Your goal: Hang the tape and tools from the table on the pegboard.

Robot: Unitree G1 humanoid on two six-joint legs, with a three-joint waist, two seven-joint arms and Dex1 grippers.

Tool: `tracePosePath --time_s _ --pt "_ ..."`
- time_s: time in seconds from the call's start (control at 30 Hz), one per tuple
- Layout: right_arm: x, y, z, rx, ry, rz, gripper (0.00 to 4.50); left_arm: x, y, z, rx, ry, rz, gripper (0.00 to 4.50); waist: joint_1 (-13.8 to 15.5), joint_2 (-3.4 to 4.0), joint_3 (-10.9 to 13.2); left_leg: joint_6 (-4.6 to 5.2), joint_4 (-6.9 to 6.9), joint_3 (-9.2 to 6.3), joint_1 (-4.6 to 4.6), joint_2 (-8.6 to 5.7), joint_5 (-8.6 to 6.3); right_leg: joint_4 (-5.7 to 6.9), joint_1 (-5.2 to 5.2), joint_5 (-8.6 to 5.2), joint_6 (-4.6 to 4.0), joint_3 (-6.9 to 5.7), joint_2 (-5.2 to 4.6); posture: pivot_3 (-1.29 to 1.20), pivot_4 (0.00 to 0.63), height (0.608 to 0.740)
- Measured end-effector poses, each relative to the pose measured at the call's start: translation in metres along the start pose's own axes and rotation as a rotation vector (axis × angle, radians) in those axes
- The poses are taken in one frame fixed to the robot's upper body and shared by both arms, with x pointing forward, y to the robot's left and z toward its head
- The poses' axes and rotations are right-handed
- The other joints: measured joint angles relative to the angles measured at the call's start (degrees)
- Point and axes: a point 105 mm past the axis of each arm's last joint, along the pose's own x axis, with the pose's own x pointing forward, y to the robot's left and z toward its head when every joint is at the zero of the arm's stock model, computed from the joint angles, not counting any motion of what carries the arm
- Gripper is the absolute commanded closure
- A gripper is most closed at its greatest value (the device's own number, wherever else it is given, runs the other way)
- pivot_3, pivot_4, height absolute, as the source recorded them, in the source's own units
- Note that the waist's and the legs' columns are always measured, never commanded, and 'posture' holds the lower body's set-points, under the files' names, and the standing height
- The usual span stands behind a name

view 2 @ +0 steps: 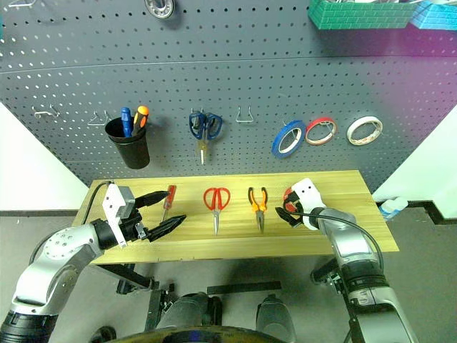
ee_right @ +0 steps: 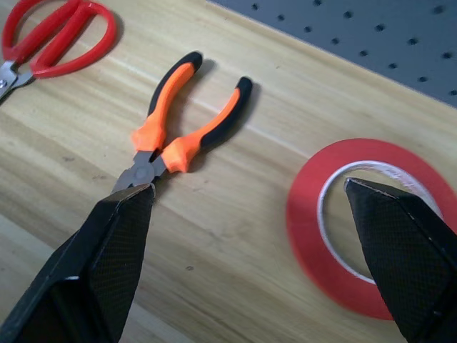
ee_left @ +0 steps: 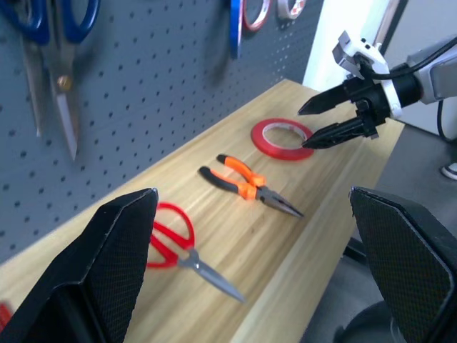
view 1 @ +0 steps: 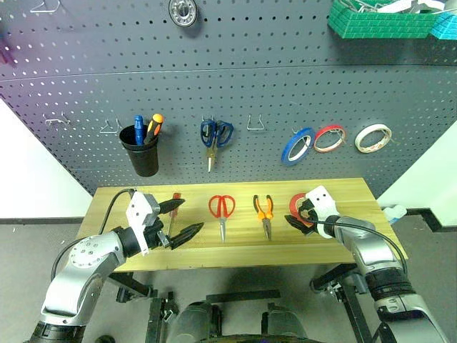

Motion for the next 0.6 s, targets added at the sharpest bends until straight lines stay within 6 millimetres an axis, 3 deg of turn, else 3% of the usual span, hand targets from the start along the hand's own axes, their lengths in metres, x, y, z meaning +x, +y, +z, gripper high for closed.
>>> tracePosePath --time_s 0.23,0.6 --pt "-0.001 0.004 -0.013 0.013 0.029 -0.034 0.00 -0.011 -0.004 -0.004 -0.006 0.013 0.032 0.01 -0.05 -0.05 2.42 0.07 0.00 0.00 -0.09 0.00 -0.01 -0.09 -0.02 -0.01 -0.03 0.00 -0.04 -0.02 0.141 0.740" --pt "-0.010 -0.011 -0.007 0.035 -0.001 -0.146 0.00 -0.022 -0.006 -0.013 -0.021 0.022 0.059 0.01 -0.15 -0.09 5.11 0.19 -0.09 0.00 -0.19 0.00 -0.07 -0.47 0.00 0.01 -0.02 -0.09 -0.05 -0.03 0.179 0.740"
